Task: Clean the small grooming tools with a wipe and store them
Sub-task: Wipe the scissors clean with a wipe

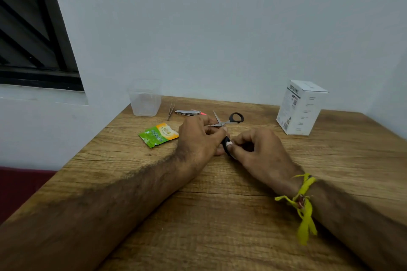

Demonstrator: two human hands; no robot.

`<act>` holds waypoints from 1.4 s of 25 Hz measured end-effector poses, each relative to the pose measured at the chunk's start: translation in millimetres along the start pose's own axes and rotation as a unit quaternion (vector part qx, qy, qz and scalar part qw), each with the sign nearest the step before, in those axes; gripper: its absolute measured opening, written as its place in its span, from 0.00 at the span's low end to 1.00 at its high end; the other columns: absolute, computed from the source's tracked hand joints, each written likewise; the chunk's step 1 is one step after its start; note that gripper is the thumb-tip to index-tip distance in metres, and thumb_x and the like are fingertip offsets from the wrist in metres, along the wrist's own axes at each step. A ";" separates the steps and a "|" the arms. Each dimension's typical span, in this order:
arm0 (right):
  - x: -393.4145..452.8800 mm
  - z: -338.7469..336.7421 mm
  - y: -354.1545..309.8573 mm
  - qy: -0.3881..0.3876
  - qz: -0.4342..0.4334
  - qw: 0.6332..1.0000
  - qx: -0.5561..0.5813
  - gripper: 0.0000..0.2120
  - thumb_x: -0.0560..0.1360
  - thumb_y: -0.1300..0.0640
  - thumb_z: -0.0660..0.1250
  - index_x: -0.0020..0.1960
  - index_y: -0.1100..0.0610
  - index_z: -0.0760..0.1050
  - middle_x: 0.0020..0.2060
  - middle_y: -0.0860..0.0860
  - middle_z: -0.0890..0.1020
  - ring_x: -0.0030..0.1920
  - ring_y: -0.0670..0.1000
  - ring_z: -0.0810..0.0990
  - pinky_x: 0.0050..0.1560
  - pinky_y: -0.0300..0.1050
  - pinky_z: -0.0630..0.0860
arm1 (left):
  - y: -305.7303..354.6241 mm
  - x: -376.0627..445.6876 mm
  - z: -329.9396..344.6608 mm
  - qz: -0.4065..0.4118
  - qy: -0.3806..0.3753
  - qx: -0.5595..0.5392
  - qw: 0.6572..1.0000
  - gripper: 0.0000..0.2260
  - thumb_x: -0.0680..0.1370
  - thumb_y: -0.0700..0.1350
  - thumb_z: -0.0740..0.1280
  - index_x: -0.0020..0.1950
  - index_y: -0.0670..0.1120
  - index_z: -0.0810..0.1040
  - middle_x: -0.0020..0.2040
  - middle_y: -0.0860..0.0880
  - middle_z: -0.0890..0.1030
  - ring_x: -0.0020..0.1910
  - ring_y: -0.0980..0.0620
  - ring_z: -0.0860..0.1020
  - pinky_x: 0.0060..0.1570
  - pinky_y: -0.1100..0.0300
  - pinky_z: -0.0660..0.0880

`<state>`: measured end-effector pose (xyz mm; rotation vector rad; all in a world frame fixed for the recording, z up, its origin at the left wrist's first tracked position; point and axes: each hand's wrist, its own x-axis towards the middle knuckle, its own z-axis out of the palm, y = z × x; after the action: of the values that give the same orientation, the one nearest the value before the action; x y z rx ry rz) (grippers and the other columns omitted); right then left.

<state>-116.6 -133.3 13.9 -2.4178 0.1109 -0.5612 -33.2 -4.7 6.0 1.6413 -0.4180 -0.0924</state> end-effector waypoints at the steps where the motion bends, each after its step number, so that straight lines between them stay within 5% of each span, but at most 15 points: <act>1: -1.4 -3.3 -0.8 -0.015 -0.010 1.000 -0.015 0.05 0.76 0.55 0.71 0.44 0.53 0.86 0.34 0.46 0.83 0.37 0.43 0.80 0.36 0.33 0.73 | -0.5 -0.1 1.1 -0.003 -0.001 0.002 1.000 0.10 0.77 0.39 0.72 0.57 0.40 0.79 0.45 0.43 0.86 0.38 0.50 0.86 0.35 0.55 0.83; 6: 5.6 8.0 -4.6 0.020 -0.005 1.000 -0.003 0.06 0.76 0.54 0.71 0.43 0.53 0.86 0.34 0.46 0.84 0.37 0.44 0.80 0.34 0.35 0.73 | -2.8 6.2 -3.8 0.013 0.021 0.003 1.000 0.09 0.76 0.38 0.73 0.56 0.39 0.80 0.43 0.43 0.86 0.38 0.50 0.86 0.36 0.54 0.83; 17: 5.2 -2.7 5.0 -0.016 -0.142 0.985 -0.095 0.04 0.76 0.57 0.71 0.47 0.56 0.84 0.37 0.45 0.78 0.39 0.45 0.74 0.42 0.39 0.67 | -3.6 13.6 -1.6 0.068 0.034 0.089 0.993 0.07 0.75 0.40 0.74 0.52 0.41 0.83 0.37 0.47 0.86 0.34 0.51 0.85 0.40 0.51 0.84; 21: 1.7 -14.7 4.0 -0.092 -0.247 0.939 -0.221 0.05 0.77 0.59 0.69 0.50 0.56 0.83 0.43 0.49 0.78 0.44 0.50 0.75 0.44 0.42 0.67 | -6.3 14.4 -5.3 0.072 -0.010 0.091 0.993 0.06 0.76 0.39 0.73 0.51 0.40 0.83 0.38 0.45 0.86 0.35 0.50 0.85 0.40 0.50 0.84; 26: 12.0 -18.2 -0.1 -0.074 -0.371 0.854 -0.357 0.09 0.68 0.63 0.74 0.47 0.54 0.83 0.50 0.51 0.82 0.38 0.54 0.80 0.29 0.43 0.65 | -3.1 18.7 -8.5 0.053 -0.053 0.088 0.993 0.07 0.74 0.40 0.75 0.51 0.41 0.83 0.36 0.44 0.85 0.31 0.52 0.82 0.36 0.56 0.79; 32: 10.2 -18.6 9.9 -0.073 -0.399 0.835 -0.372 0.10 0.71 0.61 0.71 0.51 0.55 0.83 0.55 0.52 0.81 0.43 0.56 0.80 0.35 0.48 0.74 | -4.2 16.0 -5.2 0.030 -0.100 0.078 0.991 0.10 0.73 0.41 0.76 0.53 0.41 0.83 0.41 0.42 0.86 0.37 0.46 0.84 0.39 0.54 0.80; 35: 15.2 -19.3 5.4 -0.029 -0.446 0.813 -0.374 0.08 0.71 0.63 0.72 0.49 0.55 0.84 0.51 0.53 0.83 0.46 0.54 0.76 0.42 0.45 0.67 | 1.9 16.0 -11.9 0.015 -0.105 0.070 0.992 0.10 0.73 0.39 0.76 0.52 0.39 0.83 0.41 0.40 0.86 0.34 0.47 0.82 0.34 0.57 0.78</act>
<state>-110.6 -151.9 29.7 -3.1760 -1.0865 -0.9788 -15.2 1.3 12.3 1.7698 -0.6214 -0.2198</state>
